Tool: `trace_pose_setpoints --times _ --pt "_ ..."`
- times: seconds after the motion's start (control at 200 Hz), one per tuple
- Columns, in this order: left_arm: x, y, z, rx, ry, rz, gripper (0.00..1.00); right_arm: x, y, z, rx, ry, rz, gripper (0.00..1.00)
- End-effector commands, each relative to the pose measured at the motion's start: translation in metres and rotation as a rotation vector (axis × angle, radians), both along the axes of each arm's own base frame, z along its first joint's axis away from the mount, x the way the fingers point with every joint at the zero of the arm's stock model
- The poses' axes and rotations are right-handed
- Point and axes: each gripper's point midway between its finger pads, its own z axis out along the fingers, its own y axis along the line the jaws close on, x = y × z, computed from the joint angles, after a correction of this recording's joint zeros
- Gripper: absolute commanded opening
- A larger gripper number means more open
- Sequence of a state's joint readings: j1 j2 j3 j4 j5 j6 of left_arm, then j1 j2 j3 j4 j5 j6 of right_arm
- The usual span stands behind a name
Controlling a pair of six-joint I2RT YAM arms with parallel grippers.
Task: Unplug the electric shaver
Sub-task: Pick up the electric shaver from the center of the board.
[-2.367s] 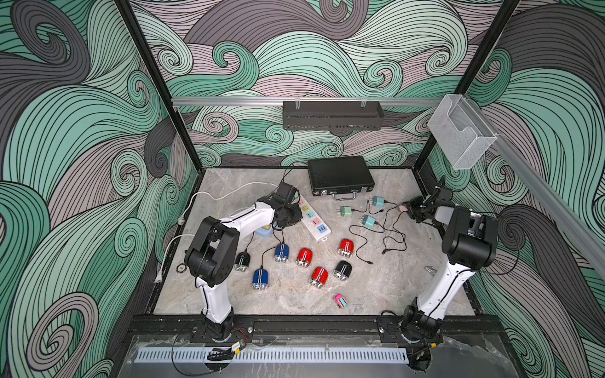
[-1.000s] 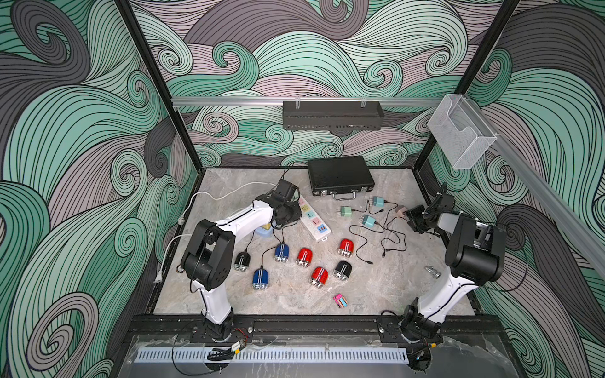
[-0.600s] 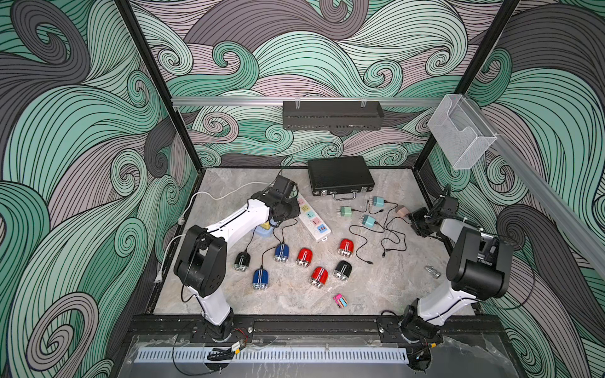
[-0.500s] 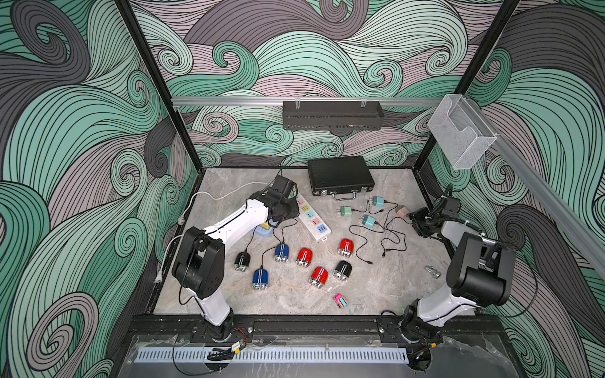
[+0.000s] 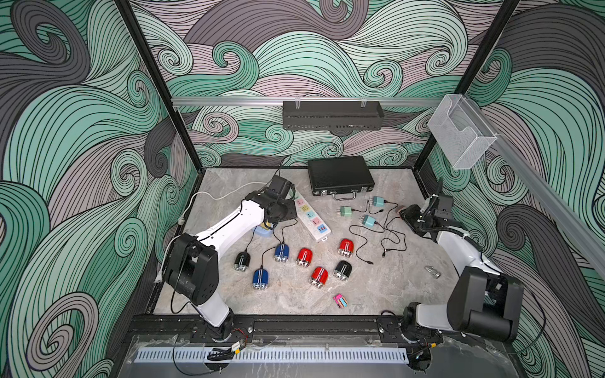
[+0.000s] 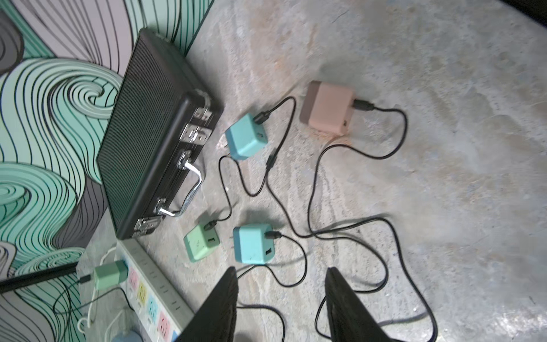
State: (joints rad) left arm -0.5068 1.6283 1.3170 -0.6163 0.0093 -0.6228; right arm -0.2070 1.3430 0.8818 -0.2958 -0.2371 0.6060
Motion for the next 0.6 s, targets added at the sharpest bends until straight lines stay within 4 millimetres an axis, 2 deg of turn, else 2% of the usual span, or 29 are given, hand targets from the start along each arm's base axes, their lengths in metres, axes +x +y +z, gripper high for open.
trace_pose_setpoints --times 0.0,0.05,0.33,0.595 --pt "-0.013 0.004 0.006 0.019 -0.004 -0.025 0.58 -0.002 0.016 0.015 -0.077 -0.004 0.047 0.48" --pt "-0.016 0.005 0.004 0.022 0.004 -0.028 0.58 0.000 0.026 0.023 -0.102 -0.026 0.080 0.48" --pt "-0.044 0.014 -0.012 0.078 0.051 -0.039 0.58 -0.004 0.082 0.031 -0.177 -0.013 0.241 0.47" --pt "-0.068 0.021 -0.027 0.129 0.082 -0.050 0.62 -0.012 0.125 0.039 -0.275 -0.021 0.369 0.49"
